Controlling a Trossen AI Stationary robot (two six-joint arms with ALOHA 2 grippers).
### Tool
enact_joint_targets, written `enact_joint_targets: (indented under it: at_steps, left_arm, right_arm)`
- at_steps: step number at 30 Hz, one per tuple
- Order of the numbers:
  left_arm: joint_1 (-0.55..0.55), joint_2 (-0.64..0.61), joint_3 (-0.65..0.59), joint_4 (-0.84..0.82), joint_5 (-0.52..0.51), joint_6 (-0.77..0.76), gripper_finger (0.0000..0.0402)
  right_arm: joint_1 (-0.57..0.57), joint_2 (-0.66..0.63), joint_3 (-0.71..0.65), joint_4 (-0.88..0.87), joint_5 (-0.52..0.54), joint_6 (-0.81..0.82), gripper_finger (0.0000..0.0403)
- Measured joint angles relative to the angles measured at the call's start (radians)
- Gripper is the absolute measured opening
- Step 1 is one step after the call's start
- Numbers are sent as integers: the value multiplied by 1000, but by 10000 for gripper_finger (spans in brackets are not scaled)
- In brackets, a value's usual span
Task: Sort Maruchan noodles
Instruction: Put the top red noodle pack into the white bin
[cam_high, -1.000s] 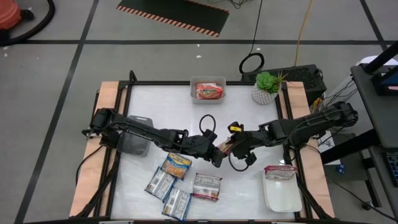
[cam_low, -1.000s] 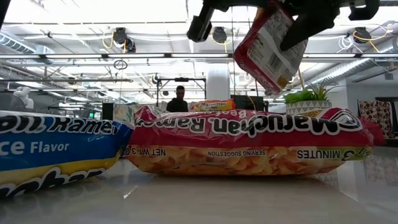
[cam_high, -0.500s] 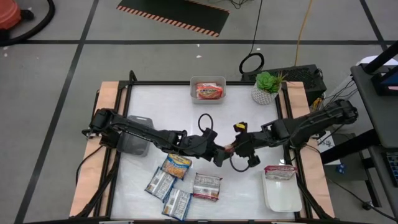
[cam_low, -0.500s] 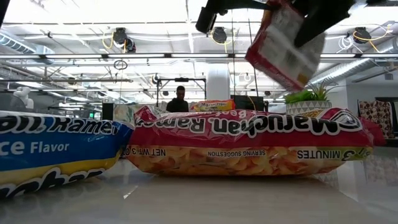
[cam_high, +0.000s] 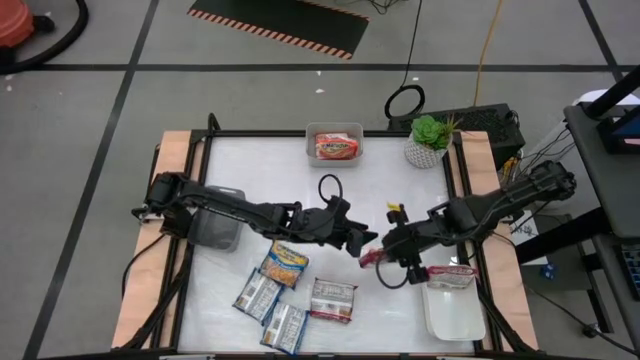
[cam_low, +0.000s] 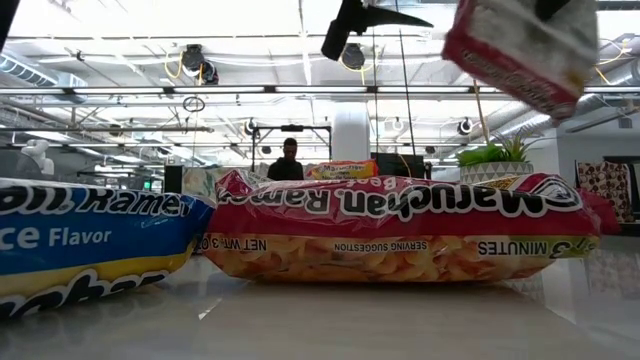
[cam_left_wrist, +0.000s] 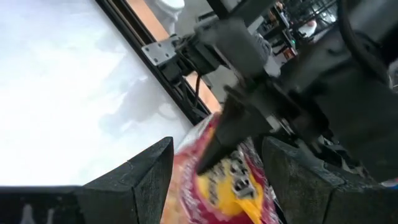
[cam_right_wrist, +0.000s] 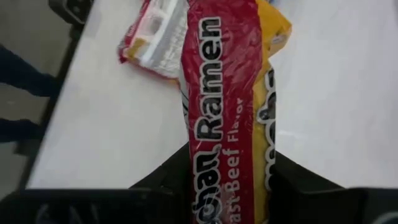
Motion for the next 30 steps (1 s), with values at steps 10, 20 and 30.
enact_joint_targets:
  at_steps: [10, 20, 30]
  left_arm:
    - [19, 0, 0, 0, 42, 10, 250]
    - [20, 0, -1, -55, 70, 20, 250]
    - [31, 0, -1, -113, 139, 38, 250]
  right_arm:
    - [53, -2, 13, -144, -119, 257, 115]
    - [87, -36, 13, -240, -214, 539, 115]
    - [167, -120, 12, -180, -217, 762, 115]
